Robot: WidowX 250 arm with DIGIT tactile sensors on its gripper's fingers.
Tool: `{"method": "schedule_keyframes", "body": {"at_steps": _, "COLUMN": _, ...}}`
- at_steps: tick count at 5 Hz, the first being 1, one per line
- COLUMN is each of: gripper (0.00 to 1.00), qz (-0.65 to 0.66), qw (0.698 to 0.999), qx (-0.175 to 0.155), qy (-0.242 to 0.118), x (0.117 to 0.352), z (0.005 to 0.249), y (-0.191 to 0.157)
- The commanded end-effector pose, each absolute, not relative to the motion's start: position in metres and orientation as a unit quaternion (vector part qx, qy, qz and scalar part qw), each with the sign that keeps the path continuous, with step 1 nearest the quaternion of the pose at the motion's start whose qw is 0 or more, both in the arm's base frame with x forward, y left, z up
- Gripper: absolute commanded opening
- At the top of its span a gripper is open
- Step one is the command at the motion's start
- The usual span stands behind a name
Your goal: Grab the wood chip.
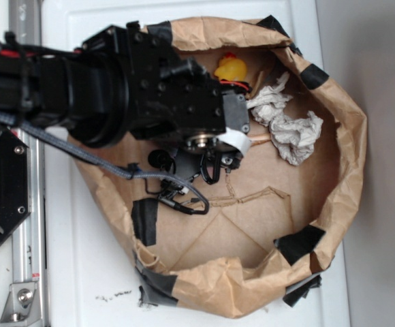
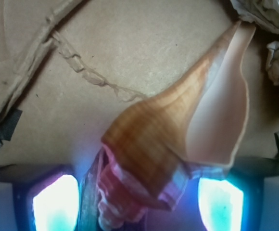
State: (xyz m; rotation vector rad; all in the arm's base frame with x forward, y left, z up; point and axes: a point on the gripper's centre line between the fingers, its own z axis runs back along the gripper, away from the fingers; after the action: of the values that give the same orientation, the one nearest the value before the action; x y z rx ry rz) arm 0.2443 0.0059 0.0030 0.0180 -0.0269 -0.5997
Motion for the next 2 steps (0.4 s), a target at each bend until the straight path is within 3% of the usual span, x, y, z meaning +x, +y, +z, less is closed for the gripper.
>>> {"method": "schedule_keyframes", "body": {"at_steps": 1, "gripper": 0.0, "qz": -0.301, "qw": 0.954, "qx": 0.015, "qy": -0.013, "x": 0.2303, "z": -0.0061, "y": -0.0038}}
{"method": "schedule_keyframes", "body": {"at_steps": 2, "gripper": 0.0, "qz": -0.297, "qw": 0.955, "qx": 0.012, "qy": -0.014, "x": 0.2311, "z": -0.0047, "y": -0.0024}}
